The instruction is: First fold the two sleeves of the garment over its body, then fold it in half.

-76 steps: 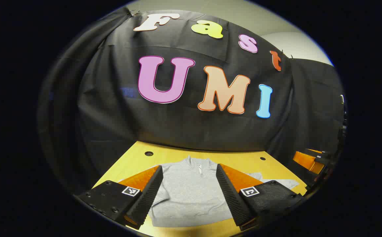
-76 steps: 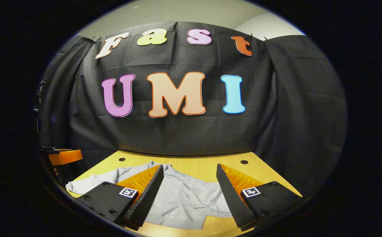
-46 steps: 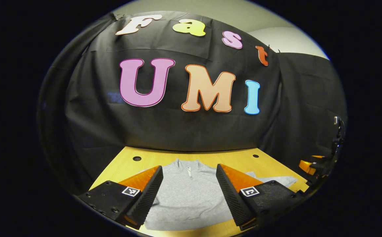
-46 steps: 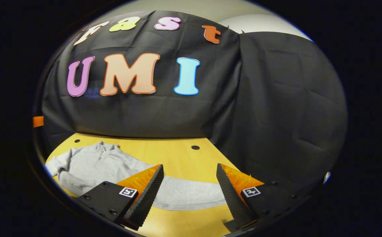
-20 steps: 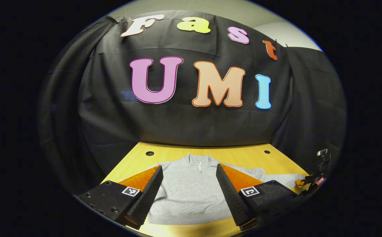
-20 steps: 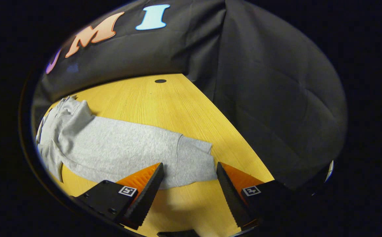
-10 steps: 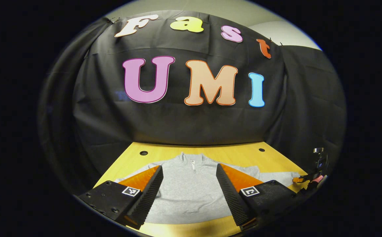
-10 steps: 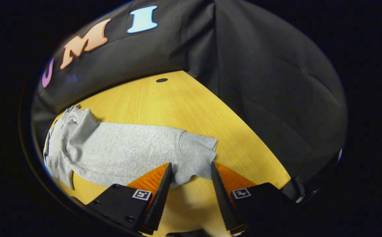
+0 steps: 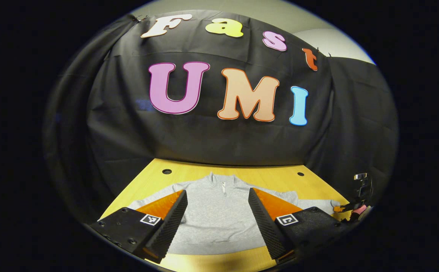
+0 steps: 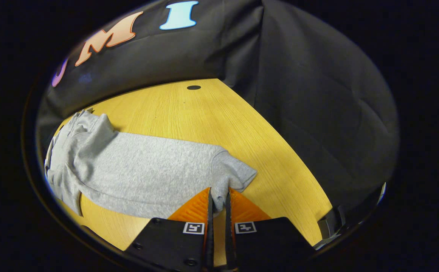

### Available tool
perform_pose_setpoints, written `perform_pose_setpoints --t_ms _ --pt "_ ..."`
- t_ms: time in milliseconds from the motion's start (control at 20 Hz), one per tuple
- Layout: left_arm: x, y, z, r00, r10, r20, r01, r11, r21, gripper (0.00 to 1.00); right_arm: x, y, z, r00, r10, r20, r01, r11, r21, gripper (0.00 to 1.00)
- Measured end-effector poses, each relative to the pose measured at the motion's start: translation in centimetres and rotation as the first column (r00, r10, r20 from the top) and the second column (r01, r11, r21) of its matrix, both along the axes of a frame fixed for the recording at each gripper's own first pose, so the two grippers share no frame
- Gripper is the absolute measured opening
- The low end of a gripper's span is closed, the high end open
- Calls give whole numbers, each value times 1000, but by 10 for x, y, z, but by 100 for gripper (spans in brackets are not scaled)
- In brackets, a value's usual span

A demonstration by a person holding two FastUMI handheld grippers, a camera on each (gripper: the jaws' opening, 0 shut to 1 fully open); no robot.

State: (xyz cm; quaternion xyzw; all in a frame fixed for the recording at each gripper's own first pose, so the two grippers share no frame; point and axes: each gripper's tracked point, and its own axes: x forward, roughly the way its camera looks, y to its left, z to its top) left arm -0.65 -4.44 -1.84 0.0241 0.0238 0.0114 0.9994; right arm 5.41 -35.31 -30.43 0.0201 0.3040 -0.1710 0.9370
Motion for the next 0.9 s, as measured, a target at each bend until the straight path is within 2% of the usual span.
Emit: perform_pose_setpoints --t_ms 450,600,900 --pt "-11 26 -6 1000 8 -6 -8 999 -35 95 -11 29 19 995 -97 32 97 995 -7 15" --pt "-16 37 -10 1000 -4 -14 3 999 -40 95 -6 56 36 994 -83 67 84 996 -14 15" --pt "-36 69 -26 999 -3 -54 5 999 32 95 19 132 72 990 -18 137 20 1000 -12 15"
